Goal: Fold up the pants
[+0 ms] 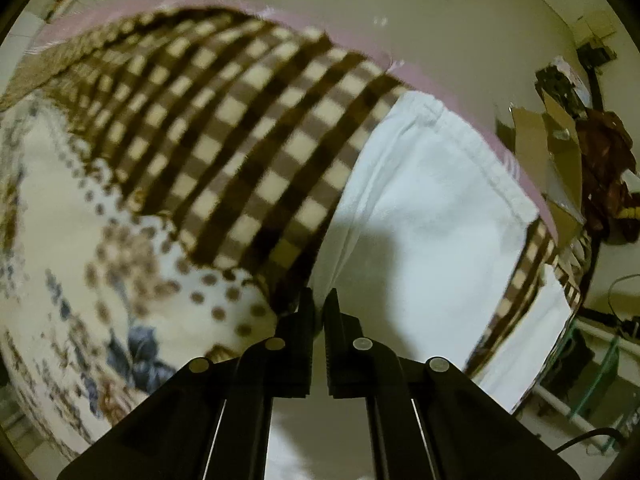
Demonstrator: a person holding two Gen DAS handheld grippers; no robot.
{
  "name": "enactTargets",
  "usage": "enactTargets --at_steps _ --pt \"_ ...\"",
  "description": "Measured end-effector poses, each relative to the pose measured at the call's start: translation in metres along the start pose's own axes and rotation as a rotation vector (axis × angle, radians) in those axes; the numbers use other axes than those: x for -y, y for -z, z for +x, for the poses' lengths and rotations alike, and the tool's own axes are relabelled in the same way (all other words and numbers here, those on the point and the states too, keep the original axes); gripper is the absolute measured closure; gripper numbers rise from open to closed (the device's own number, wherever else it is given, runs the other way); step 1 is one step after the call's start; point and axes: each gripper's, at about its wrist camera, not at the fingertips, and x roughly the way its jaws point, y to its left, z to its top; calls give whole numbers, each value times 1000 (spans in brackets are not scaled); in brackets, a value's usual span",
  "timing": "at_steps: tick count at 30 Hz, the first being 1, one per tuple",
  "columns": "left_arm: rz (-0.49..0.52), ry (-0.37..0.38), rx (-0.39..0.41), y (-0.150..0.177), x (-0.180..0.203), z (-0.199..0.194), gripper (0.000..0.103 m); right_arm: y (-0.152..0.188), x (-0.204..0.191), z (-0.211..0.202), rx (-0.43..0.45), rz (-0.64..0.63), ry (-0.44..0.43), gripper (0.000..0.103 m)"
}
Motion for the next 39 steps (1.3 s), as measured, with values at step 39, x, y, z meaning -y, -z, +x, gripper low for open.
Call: enactTargets --at_steps 39 --pt "129 140 -97 190 -326 67 94 191 328 21 48 -69 -74 79"
